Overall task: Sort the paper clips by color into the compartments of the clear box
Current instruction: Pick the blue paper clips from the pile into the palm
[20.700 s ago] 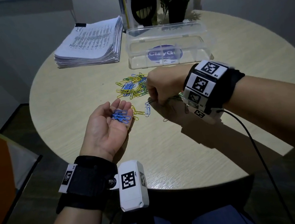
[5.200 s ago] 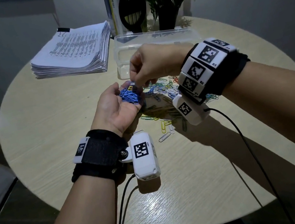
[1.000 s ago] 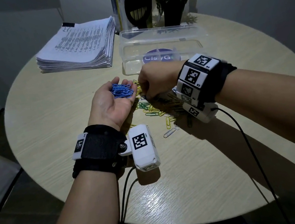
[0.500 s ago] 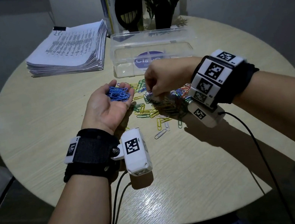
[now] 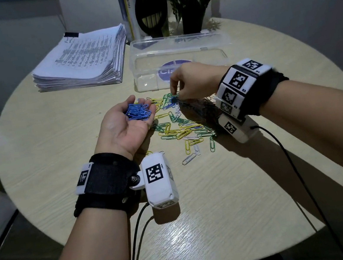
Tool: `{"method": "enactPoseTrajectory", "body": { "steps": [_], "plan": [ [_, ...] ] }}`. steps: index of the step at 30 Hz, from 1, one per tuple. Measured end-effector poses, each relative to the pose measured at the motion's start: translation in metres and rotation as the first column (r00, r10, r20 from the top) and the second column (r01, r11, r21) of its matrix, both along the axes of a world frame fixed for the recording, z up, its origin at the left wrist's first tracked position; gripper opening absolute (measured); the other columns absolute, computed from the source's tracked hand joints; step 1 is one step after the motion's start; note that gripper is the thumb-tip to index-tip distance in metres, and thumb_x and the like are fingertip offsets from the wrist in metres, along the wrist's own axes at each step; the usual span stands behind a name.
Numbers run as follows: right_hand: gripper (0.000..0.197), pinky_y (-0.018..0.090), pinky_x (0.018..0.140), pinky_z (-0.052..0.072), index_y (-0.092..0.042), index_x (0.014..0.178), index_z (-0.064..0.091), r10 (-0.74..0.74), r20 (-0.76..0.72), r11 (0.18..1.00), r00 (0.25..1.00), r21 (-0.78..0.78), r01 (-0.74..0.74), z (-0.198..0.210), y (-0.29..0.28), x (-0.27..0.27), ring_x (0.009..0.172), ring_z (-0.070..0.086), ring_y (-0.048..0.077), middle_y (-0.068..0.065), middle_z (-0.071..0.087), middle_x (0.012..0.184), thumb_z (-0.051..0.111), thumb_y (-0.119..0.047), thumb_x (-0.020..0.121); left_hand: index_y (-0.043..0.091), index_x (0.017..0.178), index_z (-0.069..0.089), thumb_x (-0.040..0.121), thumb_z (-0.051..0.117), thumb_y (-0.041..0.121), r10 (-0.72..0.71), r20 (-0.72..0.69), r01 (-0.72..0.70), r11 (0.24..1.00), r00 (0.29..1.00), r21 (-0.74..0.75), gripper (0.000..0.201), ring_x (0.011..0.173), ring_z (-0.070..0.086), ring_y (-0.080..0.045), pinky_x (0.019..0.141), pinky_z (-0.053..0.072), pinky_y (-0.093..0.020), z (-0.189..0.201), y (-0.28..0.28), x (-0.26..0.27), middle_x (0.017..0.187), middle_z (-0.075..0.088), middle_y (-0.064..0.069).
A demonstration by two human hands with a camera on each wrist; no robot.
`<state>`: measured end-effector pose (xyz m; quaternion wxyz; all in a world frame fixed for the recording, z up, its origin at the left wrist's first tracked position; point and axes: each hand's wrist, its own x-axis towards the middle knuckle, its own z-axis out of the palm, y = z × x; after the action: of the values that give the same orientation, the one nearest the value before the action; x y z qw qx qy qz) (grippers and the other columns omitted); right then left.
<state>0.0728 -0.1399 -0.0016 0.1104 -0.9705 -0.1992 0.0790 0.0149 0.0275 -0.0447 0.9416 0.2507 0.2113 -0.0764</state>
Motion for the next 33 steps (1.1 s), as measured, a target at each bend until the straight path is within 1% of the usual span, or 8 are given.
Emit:
{"method": "enactPoseTrajectory", "body": {
  "steps": [4,8,11,14,18,23,28,33],
  "plan": [
    [0.019,0.024,0.071,0.037,-0.015,0.101,0.067,0.074,0.043,0.997,0.996,-0.016,-0.074,-0.003,0.013,0.002,0.086,0.051,0.016,-0.003,0.053,0.090,0.069,-0.014,0.083,0.003,0.088,0.054,0.100,0.034,0.008,0.002,0.007,-0.002,1.000,1.000,0.001,0.023,0.083,0.056,-0.026,0.080,0.046,-0.039,0.001,-0.001,-0.001,0.089,0.053,-0.016],
    [0.021,0.024,0.070,0.043,-0.014,0.102,0.070,0.147,0.068,0.987,0.987,-0.072,-0.143,-0.006,0.024,0.003,0.091,0.062,0.020,0.005,0.067,0.096,0.070,-0.011,0.081,0.002,0.087,0.053,0.099,0.034,0.007,-0.001,0.014,0.001,1.000,1.000,-0.005,0.024,0.084,0.055,-0.025,0.087,0.044,-0.039,0.002,0.000,-0.002,0.088,0.052,-0.016],
    [0.017,0.026,0.075,0.050,-0.015,0.096,0.072,0.179,0.067,0.980,0.982,-0.095,-0.173,-0.006,0.026,0.003,0.088,0.065,0.020,0.004,0.071,0.094,0.073,-0.014,0.080,0.003,0.087,0.053,0.099,0.034,0.007,-0.006,0.013,0.006,1.000,1.000,-0.004,0.024,0.084,0.055,-0.025,0.085,0.045,-0.039,0.002,0.000,-0.001,0.088,0.052,-0.016],
    [0.017,0.024,0.072,0.047,-0.013,0.097,0.072,0.199,0.057,0.976,0.978,-0.097,-0.192,-0.006,0.025,0.001,0.080,0.059,0.015,0.003,0.070,0.092,0.073,-0.020,0.081,0.002,0.087,0.054,0.099,0.034,0.008,-0.007,0.009,0.007,1.000,1.000,-0.003,0.024,0.085,0.055,-0.026,0.087,0.044,-0.039,0.002,0.000,-0.002,0.090,0.053,-0.016],
    [0.022,0.024,0.074,0.047,-0.012,0.103,0.071,0.142,0.049,0.989,0.989,-0.036,-0.140,-0.002,0.022,0.002,0.089,0.063,0.017,0.004,0.070,0.101,0.072,-0.012,0.082,0.002,0.087,0.054,0.100,0.033,0.008,-0.003,0.004,0.003,1.000,1.000,0.000,0.024,0.085,0.055,-0.026,0.086,0.045,-0.039,0.002,0.000,-0.002,0.090,0.053,-0.017],
    [0.028,0.025,0.075,0.043,-0.017,0.109,0.066,0.124,0.040,0.992,0.991,0.001,-0.124,0.003,0.020,0.000,0.090,0.054,0.016,-0.002,0.055,0.096,0.070,-0.007,0.083,0.002,0.086,0.053,0.100,0.033,0.008,-0.002,0.000,0.002,1.000,1.000,0.007,0.025,0.084,0.055,-0.026,0.089,0.044,-0.039,0.003,-0.001,-0.003,0.089,0.053,-0.016],
    [0.023,0.019,0.067,0.044,-0.012,0.104,0.071,0.219,0.000,0.975,0.976,-0.037,-0.219,-0.001,0.022,-0.005,0.084,0.063,0.014,0.003,0.071,0.094,0.073,-0.014,0.081,0.003,0.085,0.053,0.100,0.033,0.008,0.000,-0.001,0.000,1.000,1.000,0.014,0.025,0.082,0.055,-0.026,0.089,0.043,-0.039,0.003,-0.001,-0.001,0.088,0.052,-0.016],
    [0.021,0.019,0.073,0.044,-0.011,0.103,0.072,0.252,-0.005,0.964,0.968,-0.085,-0.251,-0.004,0.025,-0.005,0.084,0.062,0.014,0.004,0.073,0.099,0.070,-0.008,0.082,0.003,0.086,0.053,0.100,0.032,0.008,-0.001,0.001,0.001,1.000,1.000,0.015,0.025,0.082,0.055,-0.026,0.088,0.043,-0.039,0.003,0.000,-0.001,0.088,0.052,-0.016]
  ]
}}
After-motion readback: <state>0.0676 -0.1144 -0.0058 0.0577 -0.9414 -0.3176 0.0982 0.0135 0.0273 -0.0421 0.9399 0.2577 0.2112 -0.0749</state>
